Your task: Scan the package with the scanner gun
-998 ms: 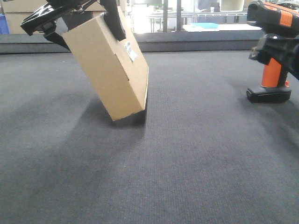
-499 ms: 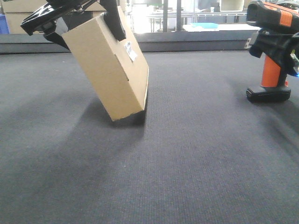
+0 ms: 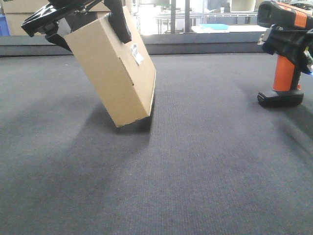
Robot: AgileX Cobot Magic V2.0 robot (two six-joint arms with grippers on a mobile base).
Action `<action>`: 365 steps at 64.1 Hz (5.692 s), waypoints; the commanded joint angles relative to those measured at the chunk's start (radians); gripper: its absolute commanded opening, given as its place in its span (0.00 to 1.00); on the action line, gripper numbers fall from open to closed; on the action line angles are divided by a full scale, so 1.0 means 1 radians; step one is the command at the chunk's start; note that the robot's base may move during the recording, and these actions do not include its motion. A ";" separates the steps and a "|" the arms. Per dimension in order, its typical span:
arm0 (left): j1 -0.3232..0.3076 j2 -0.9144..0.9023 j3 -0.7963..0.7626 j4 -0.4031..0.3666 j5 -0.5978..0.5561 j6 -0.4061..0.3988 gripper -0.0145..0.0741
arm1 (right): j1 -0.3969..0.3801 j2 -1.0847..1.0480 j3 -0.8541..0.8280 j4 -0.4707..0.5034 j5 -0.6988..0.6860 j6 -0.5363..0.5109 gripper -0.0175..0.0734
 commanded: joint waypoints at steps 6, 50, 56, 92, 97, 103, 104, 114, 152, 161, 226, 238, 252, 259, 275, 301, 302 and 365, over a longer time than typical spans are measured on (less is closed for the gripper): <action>-0.006 -0.006 -0.001 0.000 -0.008 0.002 0.04 | -0.009 0.000 -0.007 -0.009 -0.029 -0.042 0.82; -0.006 -0.006 -0.001 0.000 0.019 0.002 0.04 | -0.037 0.000 -0.007 -0.052 -0.029 -0.141 0.82; -0.006 -0.006 -0.001 0.000 0.019 0.002 0.04 | -0.044 0.000 -0.007 -0.070 -0.029 -0.141 0.82; -0.006 -0.006 -0.001 0.000 0.019 0.002 0.04 | -0.044 0.000 -0.007 -0.103 -0.034 -0.141 0.78; -0.006 -0.006 -0.001 0.000 0.021 0.002 0.04 | -0.044 0.000 -0.011 -0.096 -0.036 -0.141 0.69; -0.006 -0.006 -0.001 0.000 0.021 0.002 0.04 | -0.044 0.000 -0.017 -0.090 -0.036 -0.141 0.50; -0.006 -0.006 -0.001 0.000 0.021 0.002 0.04 | -0.044 0.000 -0.017 -0.090 -0.034 -0.141 0.47; -0.006 -0.006 -0.001 0.000 0.021 0.002 0.04 | -0.044 0.000 -0.017 -0.090 -0.032 -0.141 0.15; -0.004 -0.006 -0.001 -0.088 0.043 -0.026 0.04 | -0.042 -0.228 -0.017 -0.012 0.183 -0.689 0.02; -0.004 -0.006 -0.001 -0.090 0.041 -0.026 0.04 | -0.042 -0.241 -0.017 -0.011 0.201 -0.697 0.02; -0.002 -0.018 -0.001 -0.063 0.076 -0.026 0.04 | -0.040 -0.128 0.044 -0.002 -0.124 -0.165 0.02; -0.002 -0.018 -0.001 -0.063 0.076 -0.026 0.04 | -0.040 -0.093 0.044 -0.002 -0.133 -0.165 0.02; -0.002 -0.018 -0.001 -0.063 0.070 -0.026 0.04 | -0.040 -0.056 0.044 -0.002 -0.136 -0.165 0.02; -0.002 -0.018 -0.001 -0.063 0.070 -0.026 0.04 | -0.040 -0.052 0.044 -0.002 -0.148 -0.165 0.02; -0.002 -0.018 -0.001 -0.063 0.068 -0.026 0.04 | -0.040 -0.052 0.042 -0.002 -0.106 -0.165 0.02; -0.002 -0.018 -0.001 -0.063 0.068 -0.026 0.04 | -0.040 -0.052 0.041 -0.002 -0.099 -0.165 0.46; -0.002 -0.018 -0.001 -0.063 0.068 -0.026 0.04 | -0.040 -0.052 0.041 -0.002 -0.099 -0.165 0.50; 0.009 -0.022 -0.001 0.001 0.095 -0.005 0.04 | -0.040 -0.286 0.296 -0.086 -0.022 -0.165 0.73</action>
